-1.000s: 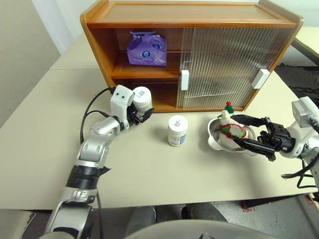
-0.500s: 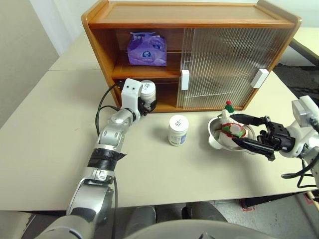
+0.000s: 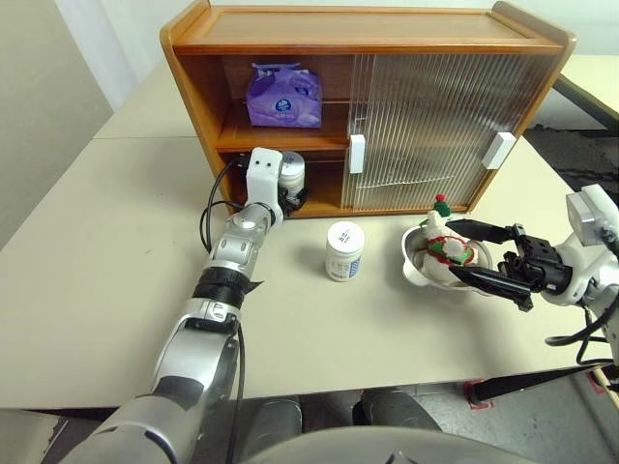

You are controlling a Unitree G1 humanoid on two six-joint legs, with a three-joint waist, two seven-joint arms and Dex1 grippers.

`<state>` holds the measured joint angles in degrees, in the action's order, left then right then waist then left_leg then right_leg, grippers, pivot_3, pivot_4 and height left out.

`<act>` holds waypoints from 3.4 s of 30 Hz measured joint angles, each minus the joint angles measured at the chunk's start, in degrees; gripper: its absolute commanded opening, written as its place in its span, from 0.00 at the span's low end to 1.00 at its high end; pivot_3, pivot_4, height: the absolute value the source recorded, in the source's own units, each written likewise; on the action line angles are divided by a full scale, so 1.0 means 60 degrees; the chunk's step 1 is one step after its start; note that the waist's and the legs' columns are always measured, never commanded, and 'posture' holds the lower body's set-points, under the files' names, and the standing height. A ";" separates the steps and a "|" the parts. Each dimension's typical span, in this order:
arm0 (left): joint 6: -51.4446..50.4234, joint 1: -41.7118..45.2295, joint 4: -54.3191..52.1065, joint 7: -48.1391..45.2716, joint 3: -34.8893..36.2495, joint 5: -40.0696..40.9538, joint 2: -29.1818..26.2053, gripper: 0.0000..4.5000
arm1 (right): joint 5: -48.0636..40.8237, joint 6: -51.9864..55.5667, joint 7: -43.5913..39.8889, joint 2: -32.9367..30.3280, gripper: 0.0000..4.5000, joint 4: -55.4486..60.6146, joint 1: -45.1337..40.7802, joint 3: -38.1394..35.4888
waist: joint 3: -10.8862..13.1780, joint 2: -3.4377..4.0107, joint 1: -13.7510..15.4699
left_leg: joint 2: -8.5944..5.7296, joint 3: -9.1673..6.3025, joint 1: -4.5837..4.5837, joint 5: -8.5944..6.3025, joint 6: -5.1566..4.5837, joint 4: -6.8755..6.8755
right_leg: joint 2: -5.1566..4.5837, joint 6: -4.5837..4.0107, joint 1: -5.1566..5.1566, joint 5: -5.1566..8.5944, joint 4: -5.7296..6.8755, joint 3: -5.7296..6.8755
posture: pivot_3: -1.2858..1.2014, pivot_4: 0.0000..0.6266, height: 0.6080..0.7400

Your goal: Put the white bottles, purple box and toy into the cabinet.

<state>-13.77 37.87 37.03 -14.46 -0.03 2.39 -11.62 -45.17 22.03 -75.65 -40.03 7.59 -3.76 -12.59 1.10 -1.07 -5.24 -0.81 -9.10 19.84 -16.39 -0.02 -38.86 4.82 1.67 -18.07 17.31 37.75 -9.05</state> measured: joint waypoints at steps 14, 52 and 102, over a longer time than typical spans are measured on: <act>0.0230 0.0518 0.0977 0.0311 0.0851 0.0699 0.0462 0.71 | -0.0033 0.0080 0.0207 0.0000 1.00 0.0169 0.0009 -0.0004 | 0.0056 -0.0077 -0.0179 | -0.0032 0.0006 0.0004 0.0098 -0.0014 -0.0008 | -0.0011 -0.0076 0.0005 -0.0052 0.0000 -0.0002 | 0.44 0.01 1.00; 0.0313 0.0560 0.1430 0.0725 0.0930 0.0702 0.0642 0.99 | 0.0008 -0.0064 0.0220 0.0177 1.00 0.0038 -0.0037 -0.0003 | 0.0059 -0.0081 -0.0223 | -0.0113 0.0004 0.0030 0.0104 -0.0059 0.0010 | -0.0090 -0.0016 0.0014 -0.0044 -0.0070 -0.0010 | 0.44 0.01 1.00; -0.0340 -0.1608 -0.2532 0.1768 0.0303 -0.0551 0.0221 0.01 | 0.0167 -0.0099 0.0082 0.0252 1.00 -0.0195 -0.0410 0.0087 | 0.0052 -0.0073 0.0015 | -0.0128 -0.0005 0.0022 0.0067 -0.0069 0.0010 | -0.0116 -0.0048 0.0032 -0.0056 -0.0083 -0.0002 | 0.44 0.00 1.00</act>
<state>-15.81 28.22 21.84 -3.86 1.79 -0.92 -10.29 -44.17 21.43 -75.16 -38.52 6.43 -6.22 -12.07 1.41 -1.51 -5.16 -1.58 -9.13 19.98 -15.99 -0.43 -38.80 4.13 1.39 -17.88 16.98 37.25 -9.06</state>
